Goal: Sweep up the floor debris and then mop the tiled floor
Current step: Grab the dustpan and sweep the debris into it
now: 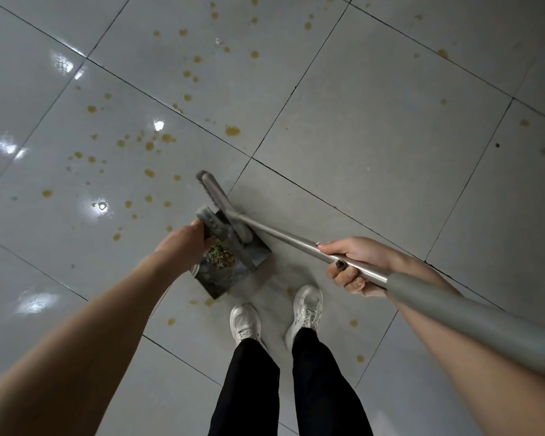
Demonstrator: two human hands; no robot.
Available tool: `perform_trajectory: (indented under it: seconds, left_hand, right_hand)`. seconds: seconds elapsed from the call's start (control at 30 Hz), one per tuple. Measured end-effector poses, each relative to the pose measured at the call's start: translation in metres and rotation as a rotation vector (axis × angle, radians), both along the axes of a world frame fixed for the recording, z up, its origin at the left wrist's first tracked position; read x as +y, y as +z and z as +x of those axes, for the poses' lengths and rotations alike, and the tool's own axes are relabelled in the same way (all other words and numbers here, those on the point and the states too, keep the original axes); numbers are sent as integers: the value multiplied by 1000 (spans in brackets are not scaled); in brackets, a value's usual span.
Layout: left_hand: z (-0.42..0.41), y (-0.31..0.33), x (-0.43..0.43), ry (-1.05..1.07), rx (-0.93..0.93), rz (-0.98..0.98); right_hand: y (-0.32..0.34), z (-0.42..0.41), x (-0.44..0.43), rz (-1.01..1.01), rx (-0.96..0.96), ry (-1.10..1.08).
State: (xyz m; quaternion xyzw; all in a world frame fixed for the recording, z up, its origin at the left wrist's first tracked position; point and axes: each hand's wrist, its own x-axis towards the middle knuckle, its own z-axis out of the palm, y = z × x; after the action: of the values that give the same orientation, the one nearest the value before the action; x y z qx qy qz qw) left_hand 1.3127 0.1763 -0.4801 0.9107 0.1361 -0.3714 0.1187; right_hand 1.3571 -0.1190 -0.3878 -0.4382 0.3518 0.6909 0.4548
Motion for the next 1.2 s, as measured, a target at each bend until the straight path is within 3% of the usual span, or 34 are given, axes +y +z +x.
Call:
perform_trajectory:
  seconds: [0.2, 0.4, 0.47, 0.63, 0.73, 0.83, 1.2]
  left_hand:
    - [-42, 23, 33, 224, -138, -146]
    - [-58, 75, 45, 511, -366, -206]
    - [-53, 93, 38, 586, -433, -278]
    - [-62, 126, 28, 773, -827, -292]
    - [-89, 126, 24, 827, -775, -240]
    - [-91, 127, 27, 851, -868, -237]
    - [-94, 112, 60, 555, -694, -170]
  right_hand:
    - [36, -3, -6, -81, -302, -34]
    - [62, 4, 0, -207, -450, 8]
    - [67, 3, 3, -232, -480, 31]
    - [75, -5, 1, -246, -386, -61]
    - [73, -10, 5, -270, -339, -55]
    - [62, -14, 11, -296, -339, 37]
    - [40, -25, 41, -334, -333, 102]
